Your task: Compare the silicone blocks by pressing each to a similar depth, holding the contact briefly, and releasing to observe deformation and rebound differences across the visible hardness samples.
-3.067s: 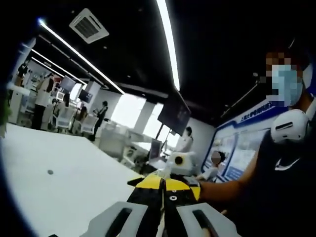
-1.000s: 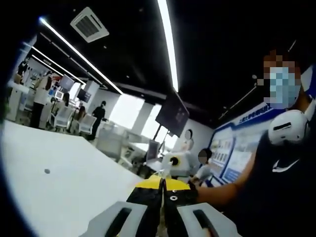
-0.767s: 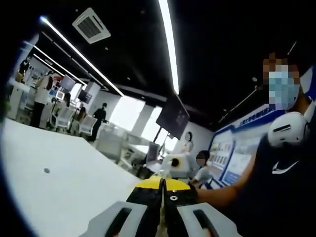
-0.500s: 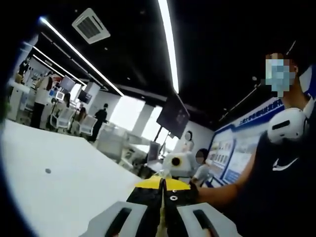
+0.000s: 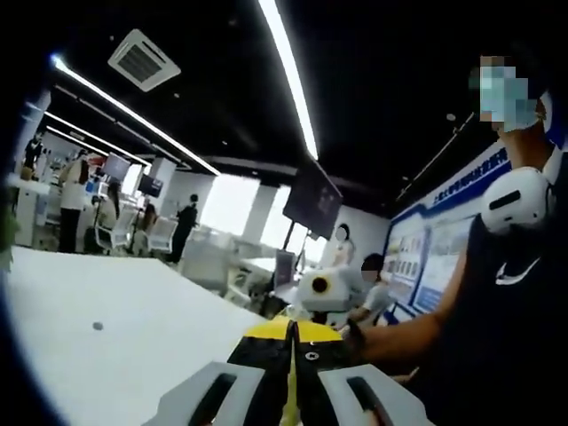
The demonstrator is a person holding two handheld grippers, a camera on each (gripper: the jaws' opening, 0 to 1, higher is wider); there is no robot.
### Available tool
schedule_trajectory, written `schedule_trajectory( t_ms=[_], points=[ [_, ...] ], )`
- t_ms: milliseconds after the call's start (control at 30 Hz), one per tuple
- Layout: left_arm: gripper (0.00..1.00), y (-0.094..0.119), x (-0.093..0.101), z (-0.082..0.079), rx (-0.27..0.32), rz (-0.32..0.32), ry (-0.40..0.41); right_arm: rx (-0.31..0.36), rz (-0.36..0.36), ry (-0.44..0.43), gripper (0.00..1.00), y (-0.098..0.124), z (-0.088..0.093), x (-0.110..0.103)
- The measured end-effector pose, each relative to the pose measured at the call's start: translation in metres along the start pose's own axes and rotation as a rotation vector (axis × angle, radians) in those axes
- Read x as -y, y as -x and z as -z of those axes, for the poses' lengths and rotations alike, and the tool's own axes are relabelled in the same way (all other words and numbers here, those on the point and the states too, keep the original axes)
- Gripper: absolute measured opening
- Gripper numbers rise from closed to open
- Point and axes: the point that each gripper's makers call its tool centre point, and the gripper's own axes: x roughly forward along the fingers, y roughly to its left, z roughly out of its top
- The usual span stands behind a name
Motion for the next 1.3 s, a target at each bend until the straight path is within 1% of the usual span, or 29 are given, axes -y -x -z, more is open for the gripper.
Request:
schedule_trajectory(
  t_ms=[100,133,167,200,267,333,367,433,533,567,633,700,800,933,967,1000,1067,1133,1200,1300],
  points=[
    [0.00,0.003,-0.001,0.002,0.003,-0.012,0.005,-0.017,0.012,-0.013,0.03,-0.002,0.002,-0.001],
    [0.00,0.005,-0.001,0.001,0.008,-0.007,0.015,-0.018,0.009,-0.013,0.03,-0.004,0.002,-0.004],
    [0.00,0.007,-0.001,0.000,0.014,0.002,0.033,-0.017,0.009,-0.008,0.03,-0.005,0.002,-0.005],
    [0.00,0.009,-0.001,-0.002,0.015,0.008,0.042,-0.012,0.013,0.015,0.02,-0.006,0.001,-0.006],
    [0.00,0.010,-0.002,-0.002,0.009,0.005,0.025,-0.013,0.019,0.022,0.02,-0.009,0.002,-0.005],
    [0.00,0.011,-0.004,-0.002,0.004,0.001,0.021,-0.017,0.023,-0.009,0.03,-0.010,0.002,-0.004],
    [0.00,0.011,-0.004,-0.003,0.006,0.001,0.016,-0.015,0.018,-0.011,0.03,-0.010,0.000,-0.004],
    [0.00,0.011,-0.004,-0.005,0.016,-0.002,0.000,-0.010,0.026,0.015,0.02,-0.011,-0.002,-0.003],
    [0.00,0.010,-0.003,-0.007,0.027,0.007,-0.045,-0.012,0.019,0.014,0.02,-0.010,-0.004,-0.003],
    [0.00,0.009,-0.003,-0.006,0.023,0.006,-0.065,-0.022,0.019,0.026,0.02,-0.010,-0.004,-0.002],
    [0.00,0.009,-0.003,-0.006,0.020,0.007,-0.059,-0.031,0.017,0.031,0.02,-0.010,-0.004,-0.002],
    [0.00,0.013,-0.003,-0.007,0.007,-0.003,-0.005,-0.050,0.012,0.047,0.02,-0.012,-0.005,-0.002],
    [0.00,0.015,-0.003,-0.011,0.020,-0.006,-0.048,-0.046,0.008,0.044,0.02,-0.015,-0.008,-0.003],
    [0.00,0.016,-0.006,-0.013,0.014,-0.025,-0.065,-0.039,0.007,0.039,0.02,-0.017,-0.008,0.002],
    [0.00,0.016,-0.007,-0.012,0.011,-0.028,-0.059,-0.040,0.001,0.022,0.02,-0.017,-0.008,0.002],
    [0.00,0.016,-0.008,-0.011,0.011,-0.033,-0.036,-0.037,-0.002,0.010,0.02,-0.017,-0.006,0.003],
    [0.00,0.015,-0.010,-0.009,0.008,-0.039,-0.003,-0.033,0.005,0.018,0.03,-0.016,-0.004,0.003],
    [0.00,0.014,-0.010,-0.005,-0.003,-0.035,-0.007,-0.032,0.003,0.003,0.03,-0.014,0.001,0.003],
    [0.00,0.011,-0.012,-0.001,-0.015,-0.047,-0.012,-0.031,0.013,-0.003,0.03,-0.013,0.003,0.006],
    [0.00,0.009,-0.012,0.001,-0.014,-0.049,0.018,-0.032,0.020,0.001,0.02,-0.010,0.004,0.007]
  ],
)
